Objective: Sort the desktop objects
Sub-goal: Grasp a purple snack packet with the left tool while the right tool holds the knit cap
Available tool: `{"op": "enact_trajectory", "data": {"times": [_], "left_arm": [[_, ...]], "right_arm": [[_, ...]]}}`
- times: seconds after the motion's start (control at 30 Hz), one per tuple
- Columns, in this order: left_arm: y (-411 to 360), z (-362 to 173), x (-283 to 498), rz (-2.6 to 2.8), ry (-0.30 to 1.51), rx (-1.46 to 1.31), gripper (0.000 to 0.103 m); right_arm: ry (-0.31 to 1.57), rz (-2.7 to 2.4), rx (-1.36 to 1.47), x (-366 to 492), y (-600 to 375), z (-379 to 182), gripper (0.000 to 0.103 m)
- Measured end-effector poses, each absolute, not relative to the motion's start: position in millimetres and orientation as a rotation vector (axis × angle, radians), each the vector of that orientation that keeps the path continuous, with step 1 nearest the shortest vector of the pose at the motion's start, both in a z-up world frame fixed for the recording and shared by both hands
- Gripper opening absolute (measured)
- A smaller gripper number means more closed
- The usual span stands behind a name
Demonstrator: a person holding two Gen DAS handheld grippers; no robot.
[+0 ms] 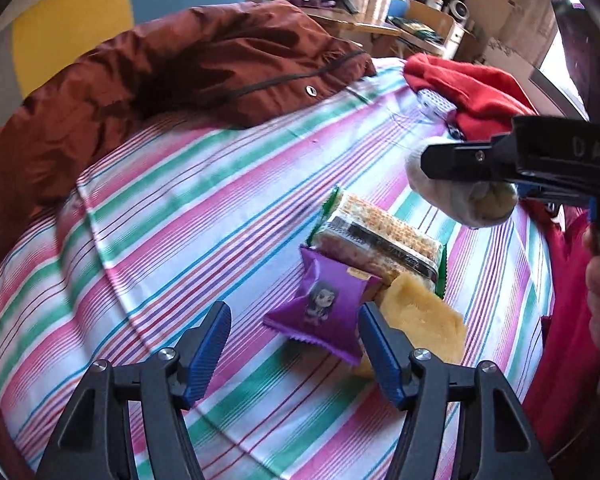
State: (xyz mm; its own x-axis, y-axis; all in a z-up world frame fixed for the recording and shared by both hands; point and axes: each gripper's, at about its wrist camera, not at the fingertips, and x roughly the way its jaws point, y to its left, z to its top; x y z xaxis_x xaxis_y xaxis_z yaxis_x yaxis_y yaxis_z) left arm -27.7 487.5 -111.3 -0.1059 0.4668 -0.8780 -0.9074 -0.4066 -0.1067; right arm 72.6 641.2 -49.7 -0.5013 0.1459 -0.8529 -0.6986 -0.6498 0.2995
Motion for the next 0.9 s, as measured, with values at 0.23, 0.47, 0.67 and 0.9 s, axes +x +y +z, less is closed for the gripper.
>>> {"op": "enact_trajectory", "data": {"times": [0.23,0.47,0.67,0.9], "left_arm": [[502.1,-127.9,-29.7,1.663,0.600,-1.141,0.056],[502.4,-127.9,-31.2,1.673,0.594,-1.131,0.053],[504.7,-126.9,-29.8,1.686,0.606,-1.117,0.053],[505.1,-126.7,-26.7,1.672,0.600,-1.096,0.052]], "right_arm": [[0.873,2.180,-1.162,70.3,640.4,-50.5,0.061],[0.849,2.181,-1.184,67.2,638.1,-52.5,0.061],[0.838,2.177,-1.197,66.4,637.4,-54.1,0.061],[0.838,2.181,-1.205,64.8,637.5,-54.7,0.061]]}}
